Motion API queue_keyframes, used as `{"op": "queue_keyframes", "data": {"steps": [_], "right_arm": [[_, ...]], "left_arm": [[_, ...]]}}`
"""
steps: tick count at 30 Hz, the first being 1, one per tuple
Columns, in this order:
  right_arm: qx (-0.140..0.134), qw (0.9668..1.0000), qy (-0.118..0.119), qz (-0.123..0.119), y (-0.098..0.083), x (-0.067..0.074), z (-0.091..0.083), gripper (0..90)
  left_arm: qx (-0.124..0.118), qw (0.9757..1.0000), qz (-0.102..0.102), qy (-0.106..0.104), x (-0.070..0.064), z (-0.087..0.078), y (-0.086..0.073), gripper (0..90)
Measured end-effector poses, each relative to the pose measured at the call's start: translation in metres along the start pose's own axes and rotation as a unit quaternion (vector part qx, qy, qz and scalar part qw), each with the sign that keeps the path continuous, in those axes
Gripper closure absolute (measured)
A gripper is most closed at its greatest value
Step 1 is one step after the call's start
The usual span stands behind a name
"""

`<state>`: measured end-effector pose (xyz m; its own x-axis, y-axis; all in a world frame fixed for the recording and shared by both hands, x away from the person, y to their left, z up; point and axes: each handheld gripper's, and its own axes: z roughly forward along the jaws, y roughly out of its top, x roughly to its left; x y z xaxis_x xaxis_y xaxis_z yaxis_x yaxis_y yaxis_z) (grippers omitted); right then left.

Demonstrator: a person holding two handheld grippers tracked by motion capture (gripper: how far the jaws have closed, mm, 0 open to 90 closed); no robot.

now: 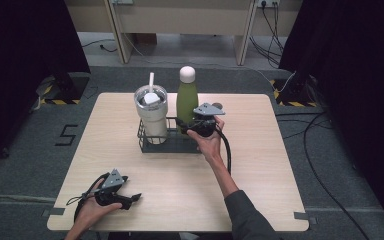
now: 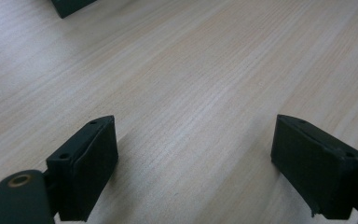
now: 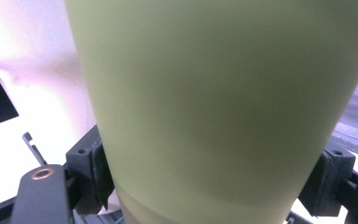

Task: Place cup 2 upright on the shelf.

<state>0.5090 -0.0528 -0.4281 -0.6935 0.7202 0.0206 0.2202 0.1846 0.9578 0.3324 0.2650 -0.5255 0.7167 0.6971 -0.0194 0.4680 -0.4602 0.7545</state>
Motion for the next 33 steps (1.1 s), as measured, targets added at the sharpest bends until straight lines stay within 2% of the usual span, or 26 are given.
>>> {"op": "queue_keyframes", "data": {"steps": [5, 8, 20, 26, 33], "right_arm": [[0.004, 1.0000, -0.001, -0.006, -0.006, 0.001, 0.003, 21.0], [0.005, 1.0000, -0.001, 0.000, -0.010, 0.002, 0.005, 21.1], [0.012, 0.9999, -0.005, 0.000, -0.023, 0.004, 0.010, 21.0], [0.008, 0.9999, -0.005, -0.014, -0.026, 0.008, 0.012, 20.9], [0.006, 0.9998, -0.006, -0.017, -0.028, 0.009, 0.012, 20.7]], "left_arm": [[0.000, 1.0000, 0.000, 0.000, 0.000, 0.000, 0.000, 13.9], [0.000, 1.0000, 0.000, 0.000, 0.000, 0.000, 0.000, 13.9], [0.001, 1.0000, 0.001, 0.000, 0.000, 0.000, 0.000, 13.9], [0.000, 1.0000, 0.001, 0.000, 0.000, 0.000, 0.000, 13.9], [0.000, 1.0000, 0.001, 0.000, 0.000, 0.000, 0.000, 13.9]]}}
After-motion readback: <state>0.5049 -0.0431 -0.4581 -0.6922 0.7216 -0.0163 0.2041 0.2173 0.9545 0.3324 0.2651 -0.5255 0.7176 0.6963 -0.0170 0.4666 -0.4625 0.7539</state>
